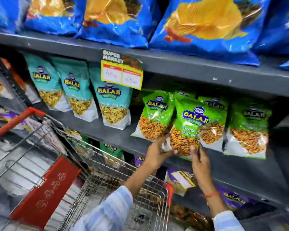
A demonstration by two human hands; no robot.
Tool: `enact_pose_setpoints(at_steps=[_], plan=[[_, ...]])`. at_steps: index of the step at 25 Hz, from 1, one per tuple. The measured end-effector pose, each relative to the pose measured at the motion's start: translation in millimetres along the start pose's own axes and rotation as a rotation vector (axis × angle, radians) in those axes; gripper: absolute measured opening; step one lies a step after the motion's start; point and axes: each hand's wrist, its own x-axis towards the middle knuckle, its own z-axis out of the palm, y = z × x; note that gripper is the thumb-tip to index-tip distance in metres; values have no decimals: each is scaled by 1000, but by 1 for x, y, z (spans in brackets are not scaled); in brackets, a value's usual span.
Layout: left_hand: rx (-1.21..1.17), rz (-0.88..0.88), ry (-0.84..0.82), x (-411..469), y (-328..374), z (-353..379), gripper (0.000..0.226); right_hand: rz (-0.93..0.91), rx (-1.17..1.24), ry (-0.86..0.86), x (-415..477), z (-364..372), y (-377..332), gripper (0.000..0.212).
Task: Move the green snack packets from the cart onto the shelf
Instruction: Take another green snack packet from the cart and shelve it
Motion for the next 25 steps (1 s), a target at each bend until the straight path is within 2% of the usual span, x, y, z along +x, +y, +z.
enact_pose_setpoints(at_steps=[2, 5, 8, 10, 12, 13, 17, 22, 25], plan=[[17, 11, -32, 16, 0, 15, 81, 7, -61, 25, 21, -7, 2, 70], [-7, -8, -23, 29, -8, 25, 88, 38, -70, 1, 36, -8, 10, 60], [-66, -50, -2, 24, -8, 33, 73, 90, -12, 23, 35, -3, 8, 48], [-45, -65, 52, 8, -4, 30, 59, 68, 54, 181, 25, -1, 1, 47], [-41, -55, 148, -14, -9, 18, 41, -41, 57, 347, 4, 2, -5, 47], [-35, -53, 199, -26, -17, 8, 34, -91, 54, 374, -10, 4, -8, 43], [-37, -240, 288, -88, -68, -50, 22, -173, 57, 174, -72, 39, -14, 31], [261, -541, 277, -156, -151, -122, 8, -107, -34, -259, -133, 118, 27, 26], [451, -743, 166, -183, -214, -152, 22, -39, -153, -543, -162, 162, 62, 26]])
